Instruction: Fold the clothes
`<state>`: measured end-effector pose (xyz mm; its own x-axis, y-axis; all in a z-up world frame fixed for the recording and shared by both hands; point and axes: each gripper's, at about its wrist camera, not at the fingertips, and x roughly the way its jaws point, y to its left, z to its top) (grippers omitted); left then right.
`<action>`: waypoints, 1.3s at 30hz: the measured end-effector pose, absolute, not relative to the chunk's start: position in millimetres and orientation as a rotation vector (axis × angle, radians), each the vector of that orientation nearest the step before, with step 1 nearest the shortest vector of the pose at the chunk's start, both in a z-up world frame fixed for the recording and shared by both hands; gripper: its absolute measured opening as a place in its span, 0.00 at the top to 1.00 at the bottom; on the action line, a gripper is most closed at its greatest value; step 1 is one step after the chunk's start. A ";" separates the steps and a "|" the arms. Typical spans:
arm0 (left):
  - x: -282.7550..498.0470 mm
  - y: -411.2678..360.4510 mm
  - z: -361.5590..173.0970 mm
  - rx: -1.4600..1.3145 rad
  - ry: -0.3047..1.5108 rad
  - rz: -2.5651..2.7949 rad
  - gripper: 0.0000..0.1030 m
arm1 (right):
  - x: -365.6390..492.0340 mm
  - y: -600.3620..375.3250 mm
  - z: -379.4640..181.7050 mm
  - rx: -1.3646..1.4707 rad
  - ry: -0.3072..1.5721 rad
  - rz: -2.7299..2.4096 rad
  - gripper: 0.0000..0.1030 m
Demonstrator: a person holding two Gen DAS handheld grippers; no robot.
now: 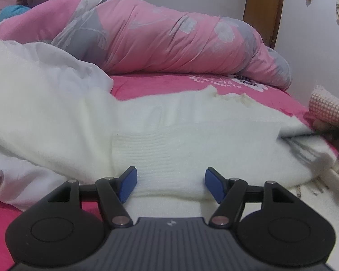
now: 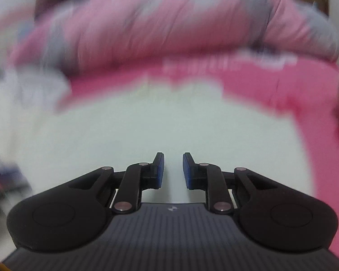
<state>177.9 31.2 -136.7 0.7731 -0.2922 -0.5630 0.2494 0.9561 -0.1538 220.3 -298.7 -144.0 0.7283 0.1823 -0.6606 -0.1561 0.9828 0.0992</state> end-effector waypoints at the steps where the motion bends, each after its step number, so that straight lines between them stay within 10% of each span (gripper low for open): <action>1: 178.2 32.2 -136.8 -0.079 0.622 -0.296 0.33 | 216.0 -294.6 -149.3 0.014 0.699 0.178 0.83; 39: 182.6 49.3 -140.6 -0.225 0.618 -0.352 0.29 | 165.6 -267.0 -145.3 0.083 0.618 0.139 0.80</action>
